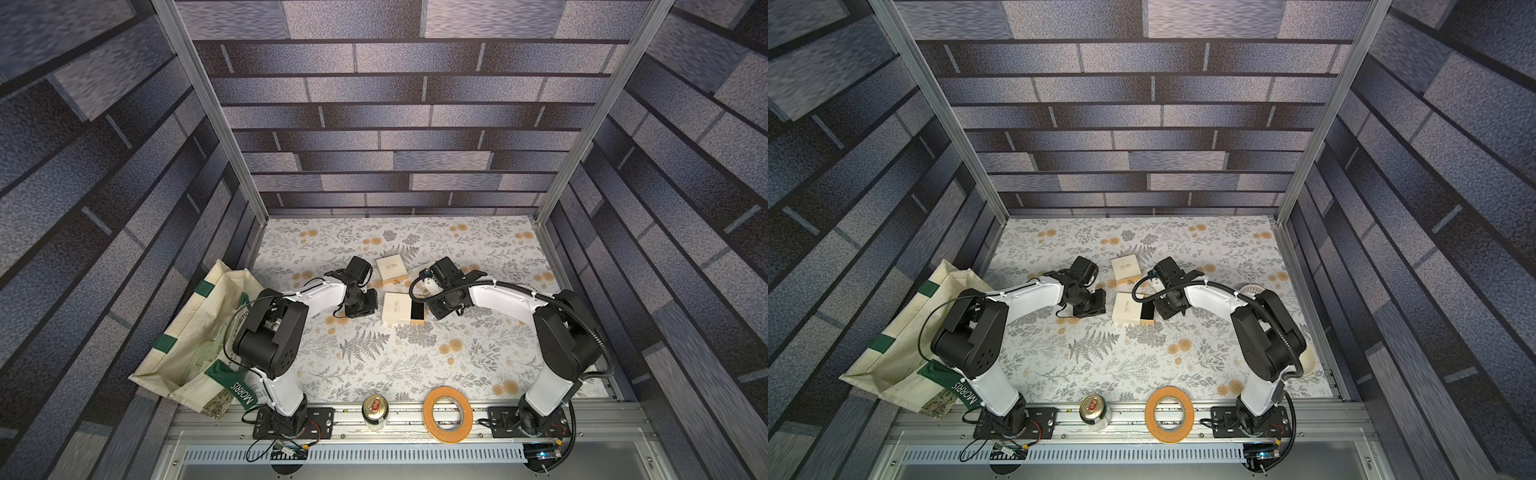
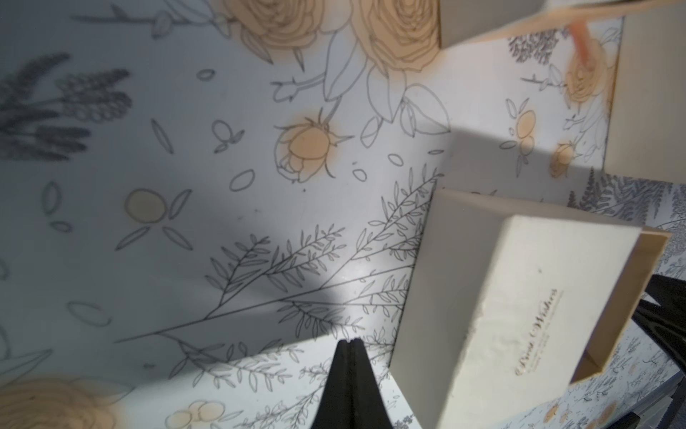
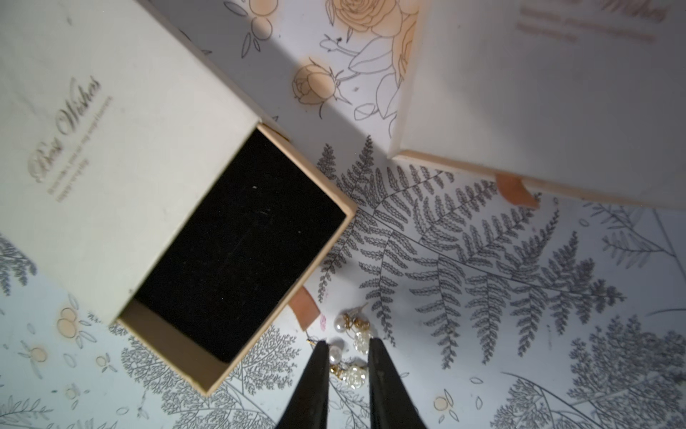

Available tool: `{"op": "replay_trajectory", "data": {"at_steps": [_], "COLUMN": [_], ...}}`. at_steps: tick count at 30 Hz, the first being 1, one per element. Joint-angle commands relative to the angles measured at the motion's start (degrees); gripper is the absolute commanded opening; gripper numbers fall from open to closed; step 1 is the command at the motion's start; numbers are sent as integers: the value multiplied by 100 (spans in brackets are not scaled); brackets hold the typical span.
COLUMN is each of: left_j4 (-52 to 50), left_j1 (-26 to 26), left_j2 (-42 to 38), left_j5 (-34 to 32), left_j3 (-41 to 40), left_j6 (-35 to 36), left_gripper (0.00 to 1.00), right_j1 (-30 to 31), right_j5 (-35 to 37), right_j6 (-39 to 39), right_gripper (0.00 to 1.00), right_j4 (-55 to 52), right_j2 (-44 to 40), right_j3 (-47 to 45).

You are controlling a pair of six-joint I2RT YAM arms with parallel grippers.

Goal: Take out the earrings from the drawer-style jewelry box
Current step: Place the earring at the center of the board.

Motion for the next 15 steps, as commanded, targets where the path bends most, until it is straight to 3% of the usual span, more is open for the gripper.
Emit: {"op": "replay_trajectory", "data": {"at_steps": [1,15], "left_j4": [63,26], "left_j1": [-60,-91], "left_j2": [96,116], "left_j5": [-9,15], "left_j3": [204,291], "left_j6": [-43,-47], "left_gripper": [0,0], "right_j1": [-37,-7], "right_j5": [27,1], "right_j6": [96,127], "right_gripper": [22,23], "right_j4": [-92,-87], "right_j2": [64,214], "right_j3": [155,208]}}
